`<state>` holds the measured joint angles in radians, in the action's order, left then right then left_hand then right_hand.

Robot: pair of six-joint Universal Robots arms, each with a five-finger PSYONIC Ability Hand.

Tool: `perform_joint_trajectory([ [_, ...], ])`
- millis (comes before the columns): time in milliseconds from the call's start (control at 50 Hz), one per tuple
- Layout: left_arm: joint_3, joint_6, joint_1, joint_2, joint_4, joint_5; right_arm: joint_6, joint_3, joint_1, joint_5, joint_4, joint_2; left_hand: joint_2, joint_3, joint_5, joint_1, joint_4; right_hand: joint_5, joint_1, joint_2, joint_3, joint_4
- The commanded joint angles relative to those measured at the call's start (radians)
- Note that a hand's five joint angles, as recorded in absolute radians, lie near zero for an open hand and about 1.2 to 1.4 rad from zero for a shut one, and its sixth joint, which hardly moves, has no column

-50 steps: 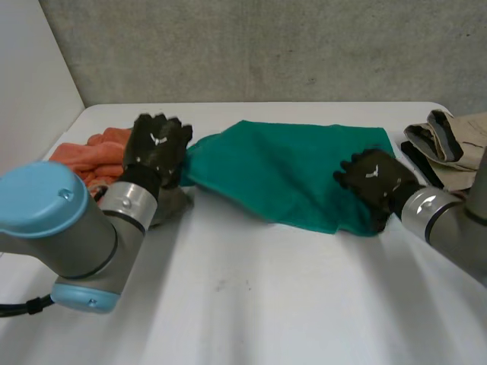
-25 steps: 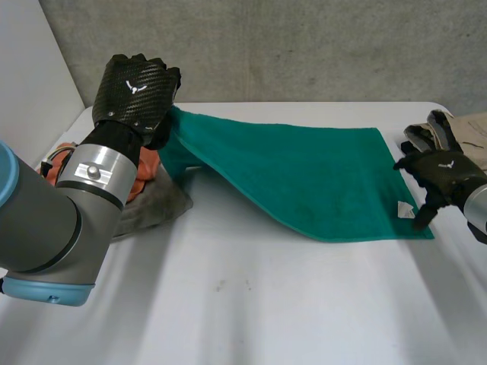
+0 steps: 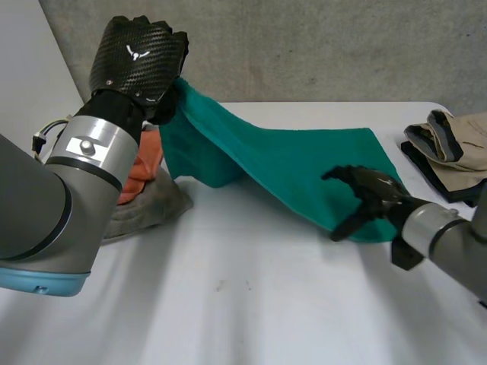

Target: Fold the laundry.

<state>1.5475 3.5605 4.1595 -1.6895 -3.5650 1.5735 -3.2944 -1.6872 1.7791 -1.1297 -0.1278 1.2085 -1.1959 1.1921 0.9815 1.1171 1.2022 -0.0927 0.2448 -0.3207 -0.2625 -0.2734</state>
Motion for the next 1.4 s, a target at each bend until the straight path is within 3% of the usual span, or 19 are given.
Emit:
perform_joint_trajectory([
  [20, -0.03, -0.011, -0.03, -0.001, 0.009, 0.002, -0.116, 0.014, 0.177, -0.163, -0.142, -0.004, -0.2, 0.204, 0.24, 0.279, 0.194, 0.059, -0.036, 0.112, 0.054, 0.065],
  [120, -0.043, -0.017, -0.032, 0.004, 0.017, 0.003, -0.111, 0.081, 0.27, -0.346, -0.255, -0.113, -0.2, 0.204, 0.24, 0.279, 0.194, 0.08, -0.057, 0.133, 0.075, 0.086],
  [200, -0.041, -0.018, -0.03, 0.017, 0.018, 0.005, -0.102, 0.138, 0.272, -0.41, -0.266, -0.199, -0.2, 0.204, 0.24, 0.279, 0.194, 0.042, -0.019, 0.095, 0.037, 0.048],
  [320, -0.027, -0.038, -0.015, 0.051, 0.032, 0.007, -0.005, 0.164, 0.241, -0.426, -0.254, -0.238, -0.2, 0.204, 0.24, 0.279, 0.194, -0.02, 0.043, 0.033, -0.025, -0.014],
  [480, 0.003, -0.057, 0.096, 0.08, 0.04, 0.002, 0.234, 0.161, -0.076, -0.371, -0.233, -0.213, -0.2, 0.204, 0.24, 0.279, 0.194, -0.193, 0.216, -0.14, -0.198, -0.187],
  [540, 0.022, -0.063, 0.128, 0.08, 0.051, -0.001, 0.349, 0.181, -0.173, -0.262, -0.158, -0.222, -0.2, 0.204, 0.24, 0.279, 0.194, -0.264, 0.286, -0.21, -0.268, -0.257],
  [620, 0.045, -0.077, 0.131, 0.08, 0.052, -0.003, 0.404, 0.222, -0.201, -0.161, -0.073, -0.244, -0.2, 0.204, 0.24, 0.279, 0.194, -0.425, 0.447, -0.372, -0.43, -0.419],
  [660, 0.055, -0.081, 0.133, 0.08, 0.052, -0.003, 0.404, 0.234, -0.204, -0.154, -0.047, -0.259, -0.2, 0.204, 0.24, 0.279, 0.194, -0.665, 0.687, -0.611, -0.669, -0.659],
  [680, 0.059, -0.081, 0.134, 0.079, 0.052, -0.003, 0.414, 0.247, -0.208, -0.154, -0.024, -0.264, -0.2, 0.204, 0.24, 0.279, 0.194, -0.948, 0.971, -0.895, -0.953, -0.942],
  [720, 0.065, -0.081, 0.134, 0.079, 0.052, -0.003, 0.42, 0.251, -0.211, -0.154, -0.007, -0.261, -0.2, 0.204, 0.24, 0.279, 0.194, -1.129, 1.151, -1.075, -1.133, -1.122],
  [880, 0.114, -0.072, 0.142, 0.076, 0.074, -0.004, 0.522, 0.235, -0.245, -0.133, 0.082, -0.129, -0.2, 0.204, 0.24, 0.279, 0.194, -1.129, 1.151, -1.076, -1.134, -1.123],
  [960, 0.137, -0.065, 0.168, 0.085, 0.149, -0.006, 0.697, 0.244, -0.279, -0.113, 0.246, -0.014, -0.2, 0.204, 0.24, 0.279, 0.194, -1.129, 1.151, -1.076, -1.134, -1.123],
  [1060, 0.144, -0.023, 0.2, 0.122, 0.357, -0.01, 1.06, 0.244, -0.319, -0.111, 0.53, 0.184, -0.2, 0.204, 0.24, 0.279, 0.194, -1.129, 1.151, -1.076, -1.134, -1.123],
  [1140, 0.147, 0.06, 0.203, 0.123, 0.527, -0.02, 1.197, 0.232, -0.323, -0.111, 0.666, 0.284, -0.2, 0.204, 0.24, 0.279, 0.194, -1.129, 1.151, -1.076, -1.134, -1.123],
  [1260, 0.16, 0.201, 0.199, 0.102, 0.67, -0.029, 1.223, 0.187, -0.316, -0.121, 0.694, 0.289, -0.2, 0.204, 0.24, 0.279, 0.194, -1.129, 1.151, -1.076, -1.134, -1.123],
  [1340, 0.144, 0.262, 0.195, -0.001, 0.632, -0.023, 1.26, 0.184, -0.311, -0.133, 0.683, 0.189, -0.2, 0.204, 0.24, 0.279, 0.194, -1.129, 1.151, -1.076, -1.134, -1.123],
  [1400, 0.086, 0.302, 0.197, -0.134, 0.585, -0.013, 1.306, 0.25, -0.267, -0.189, 0.685, 0.077, -0.2, 0.204, 0.24, 0.279, 0.194, -1.129, 1.151, -1.076, -1.134, -1.123],
])
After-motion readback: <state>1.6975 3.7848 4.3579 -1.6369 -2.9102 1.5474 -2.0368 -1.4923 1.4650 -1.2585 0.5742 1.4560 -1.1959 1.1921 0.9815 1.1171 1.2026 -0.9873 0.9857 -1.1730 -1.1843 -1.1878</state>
